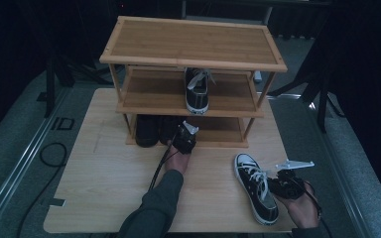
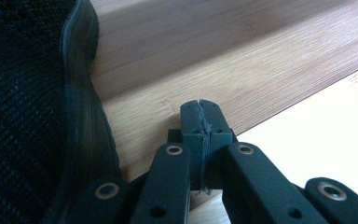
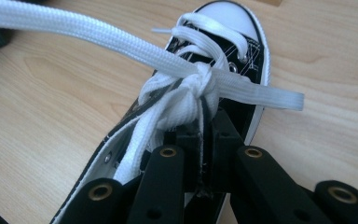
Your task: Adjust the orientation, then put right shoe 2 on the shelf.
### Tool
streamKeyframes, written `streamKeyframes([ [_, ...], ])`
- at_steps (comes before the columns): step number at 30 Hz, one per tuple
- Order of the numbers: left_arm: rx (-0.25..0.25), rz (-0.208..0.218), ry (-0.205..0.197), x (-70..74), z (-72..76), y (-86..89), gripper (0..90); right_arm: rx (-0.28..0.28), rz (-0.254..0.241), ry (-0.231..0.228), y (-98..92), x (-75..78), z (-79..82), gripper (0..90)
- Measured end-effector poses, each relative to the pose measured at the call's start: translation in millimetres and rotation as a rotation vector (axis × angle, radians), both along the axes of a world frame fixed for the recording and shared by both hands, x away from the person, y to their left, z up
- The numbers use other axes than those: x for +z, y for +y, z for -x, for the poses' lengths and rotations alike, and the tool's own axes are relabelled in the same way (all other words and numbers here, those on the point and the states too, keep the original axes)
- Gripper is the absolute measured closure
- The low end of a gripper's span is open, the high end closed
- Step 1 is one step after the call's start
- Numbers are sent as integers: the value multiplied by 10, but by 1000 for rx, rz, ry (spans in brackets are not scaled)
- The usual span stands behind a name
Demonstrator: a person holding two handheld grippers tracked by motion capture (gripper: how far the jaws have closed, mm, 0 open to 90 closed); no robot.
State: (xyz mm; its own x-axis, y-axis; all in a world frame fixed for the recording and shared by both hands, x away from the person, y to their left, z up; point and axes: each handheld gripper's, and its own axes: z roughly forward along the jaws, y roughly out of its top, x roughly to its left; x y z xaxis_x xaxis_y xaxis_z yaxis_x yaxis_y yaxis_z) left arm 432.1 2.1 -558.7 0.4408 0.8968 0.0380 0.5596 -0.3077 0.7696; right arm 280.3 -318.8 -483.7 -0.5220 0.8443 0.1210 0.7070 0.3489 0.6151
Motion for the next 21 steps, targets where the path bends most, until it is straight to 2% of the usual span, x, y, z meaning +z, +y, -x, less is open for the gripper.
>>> streamKeyframes([
  [9, 0, 0, 0, 0, 0, 0, 897, 28, 8, -24, 100, -7, -128, 859],
  [14, 1, -3, -2, 1, 0, 2, 897, 81, 14, -43, 217, 49, -201, 860],
  [21, 2, -1, 0, 0, 2, -2, 897, 142, 32, -76, 272, 113, -276, 860],
])
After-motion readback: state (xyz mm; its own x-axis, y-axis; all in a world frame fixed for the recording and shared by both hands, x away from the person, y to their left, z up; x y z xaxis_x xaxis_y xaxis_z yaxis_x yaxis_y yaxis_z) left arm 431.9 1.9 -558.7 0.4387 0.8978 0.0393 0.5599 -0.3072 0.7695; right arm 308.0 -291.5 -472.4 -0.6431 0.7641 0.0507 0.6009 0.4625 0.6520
